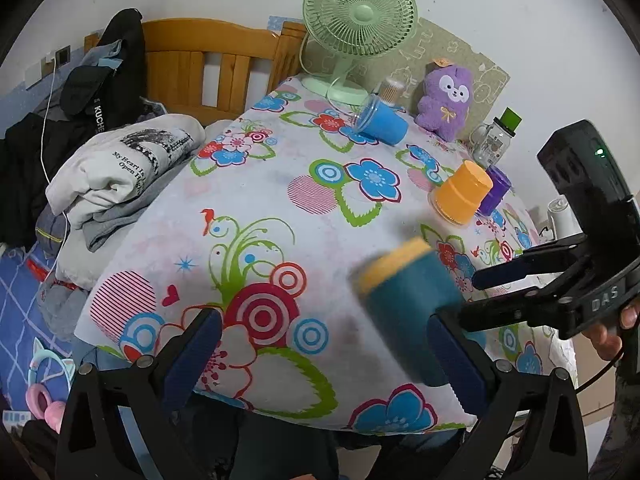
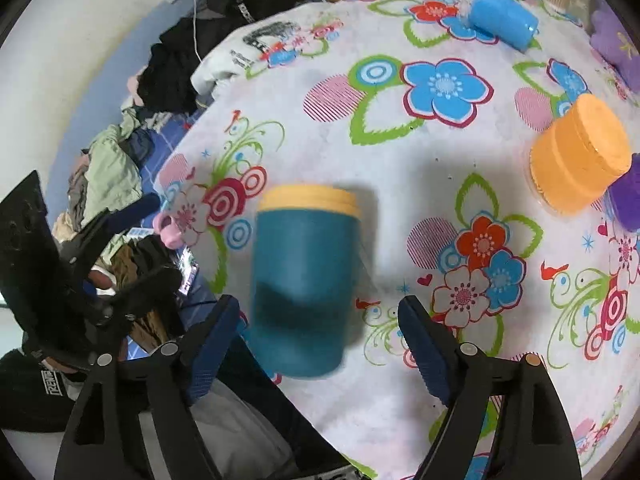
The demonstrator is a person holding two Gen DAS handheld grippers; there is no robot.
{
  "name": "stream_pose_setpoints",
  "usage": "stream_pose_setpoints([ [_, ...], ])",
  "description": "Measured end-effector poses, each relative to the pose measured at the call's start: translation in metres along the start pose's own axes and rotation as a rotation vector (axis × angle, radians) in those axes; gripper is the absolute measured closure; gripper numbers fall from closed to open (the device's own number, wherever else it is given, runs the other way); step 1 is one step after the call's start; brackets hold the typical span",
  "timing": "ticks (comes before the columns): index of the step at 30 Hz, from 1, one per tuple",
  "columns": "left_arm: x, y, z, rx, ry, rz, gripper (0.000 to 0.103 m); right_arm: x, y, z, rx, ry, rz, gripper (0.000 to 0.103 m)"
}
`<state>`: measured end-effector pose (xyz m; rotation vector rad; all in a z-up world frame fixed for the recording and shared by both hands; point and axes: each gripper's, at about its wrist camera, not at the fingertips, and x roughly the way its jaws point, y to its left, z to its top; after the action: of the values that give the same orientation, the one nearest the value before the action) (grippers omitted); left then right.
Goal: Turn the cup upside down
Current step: 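Close the left gripper on the teal cup while the right gripper releases it, then rotate the held teal cup with the left gripper so its yellow rim faces down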
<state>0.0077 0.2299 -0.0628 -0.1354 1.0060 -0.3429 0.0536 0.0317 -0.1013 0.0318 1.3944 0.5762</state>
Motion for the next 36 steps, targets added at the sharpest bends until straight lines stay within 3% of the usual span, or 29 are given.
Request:
stream_pose_setpoints([
  [15, 0.029, -0.058, -0.001, 0.04, 0.059, -0.067, 0.0, -0.048, -0.038, -0.074, 0.104, -0.237, 0.104, 0.014],
  [23, 0.047, -0.082, 0.001, 0.032, 0.08, -0.066, 0.0, -0.051, -0.083, -0.115, 0.21, -0.265, 0.129, 0.013],
  [36, 0.071, -0.098, -0.006, 0.028, 0.13, -0.012, 0.0, -0.044, -0.103, -0.13, 0.197, -0.279, 0.162, 0.013],
])
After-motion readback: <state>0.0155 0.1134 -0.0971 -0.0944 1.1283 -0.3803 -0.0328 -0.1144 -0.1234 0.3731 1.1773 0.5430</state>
